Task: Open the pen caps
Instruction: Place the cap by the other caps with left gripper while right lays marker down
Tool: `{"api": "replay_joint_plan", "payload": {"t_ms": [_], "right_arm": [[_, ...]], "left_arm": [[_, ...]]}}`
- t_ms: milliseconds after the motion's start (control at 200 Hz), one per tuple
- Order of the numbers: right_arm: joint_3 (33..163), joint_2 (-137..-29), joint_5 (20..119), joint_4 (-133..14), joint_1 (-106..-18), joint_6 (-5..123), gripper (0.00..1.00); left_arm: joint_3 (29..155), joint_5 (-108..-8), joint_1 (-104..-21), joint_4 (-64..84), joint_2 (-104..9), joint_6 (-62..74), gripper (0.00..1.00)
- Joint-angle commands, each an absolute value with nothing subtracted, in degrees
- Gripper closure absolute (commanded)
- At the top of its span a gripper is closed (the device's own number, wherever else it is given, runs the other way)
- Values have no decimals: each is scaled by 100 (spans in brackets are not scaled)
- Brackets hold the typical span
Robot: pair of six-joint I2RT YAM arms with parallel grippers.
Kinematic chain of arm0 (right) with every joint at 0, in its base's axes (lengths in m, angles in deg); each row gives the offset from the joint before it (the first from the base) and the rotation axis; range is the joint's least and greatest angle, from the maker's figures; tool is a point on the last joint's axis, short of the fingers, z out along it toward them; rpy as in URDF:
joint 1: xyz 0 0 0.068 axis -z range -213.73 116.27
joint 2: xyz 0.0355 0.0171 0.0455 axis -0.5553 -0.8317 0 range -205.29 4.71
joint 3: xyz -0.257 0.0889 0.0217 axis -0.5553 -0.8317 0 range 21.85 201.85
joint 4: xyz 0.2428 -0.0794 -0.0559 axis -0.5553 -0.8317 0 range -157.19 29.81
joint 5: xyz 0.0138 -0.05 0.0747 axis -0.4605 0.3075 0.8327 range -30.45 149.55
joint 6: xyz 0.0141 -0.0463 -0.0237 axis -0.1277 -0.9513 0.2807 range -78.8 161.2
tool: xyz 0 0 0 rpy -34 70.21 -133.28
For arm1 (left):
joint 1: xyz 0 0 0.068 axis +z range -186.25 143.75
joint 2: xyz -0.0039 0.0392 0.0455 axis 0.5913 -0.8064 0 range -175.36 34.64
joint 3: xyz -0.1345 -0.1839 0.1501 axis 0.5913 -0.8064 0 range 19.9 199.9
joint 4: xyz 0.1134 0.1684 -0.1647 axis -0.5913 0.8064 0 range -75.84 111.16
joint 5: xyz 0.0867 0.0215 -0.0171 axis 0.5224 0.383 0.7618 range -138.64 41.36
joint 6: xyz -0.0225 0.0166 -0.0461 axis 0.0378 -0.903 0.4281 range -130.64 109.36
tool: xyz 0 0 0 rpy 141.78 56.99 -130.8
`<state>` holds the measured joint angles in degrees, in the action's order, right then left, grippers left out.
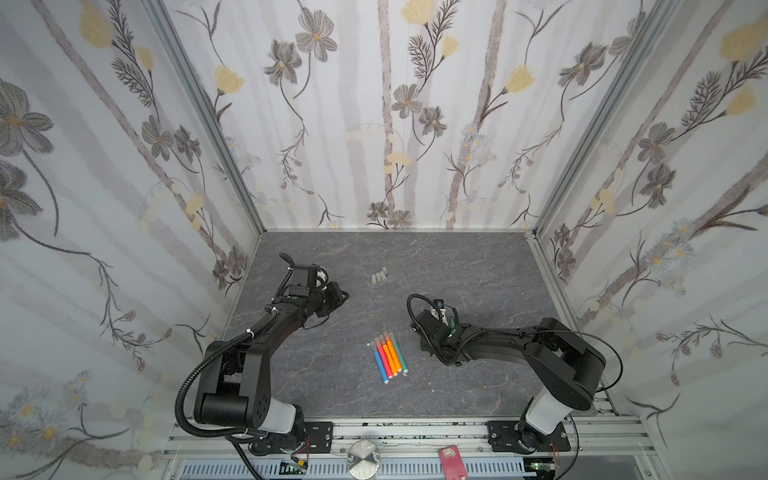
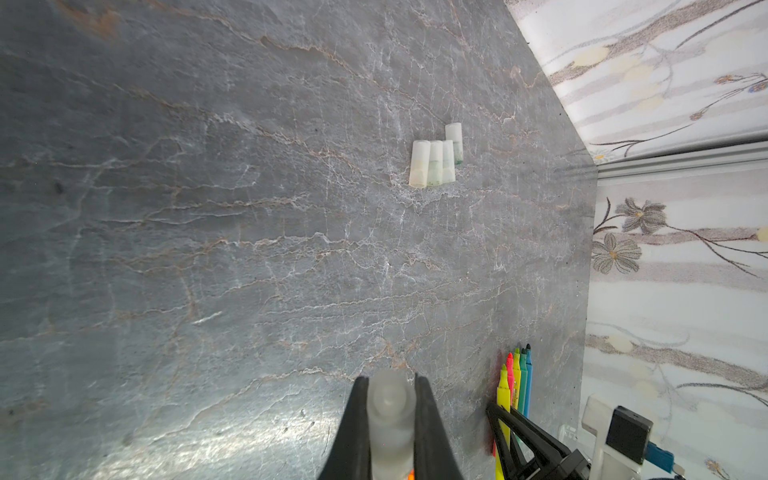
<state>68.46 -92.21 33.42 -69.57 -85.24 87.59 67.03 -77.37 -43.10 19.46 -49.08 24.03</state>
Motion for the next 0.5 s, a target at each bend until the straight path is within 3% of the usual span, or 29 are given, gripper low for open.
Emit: {"api": "replay_joint_plan", "payload": {"t_ms": [0,495], "right_arm": [[6887,-9254,3103,-7206,-8536,8818,83],[6883,-9091,3141,-7093,-8568,8558,74]], "left_arm": [[6735,-7773,-4302,1800,-4930,2355,100],[6665,-7764,-4302,1687,-5010,2371,100]]}}
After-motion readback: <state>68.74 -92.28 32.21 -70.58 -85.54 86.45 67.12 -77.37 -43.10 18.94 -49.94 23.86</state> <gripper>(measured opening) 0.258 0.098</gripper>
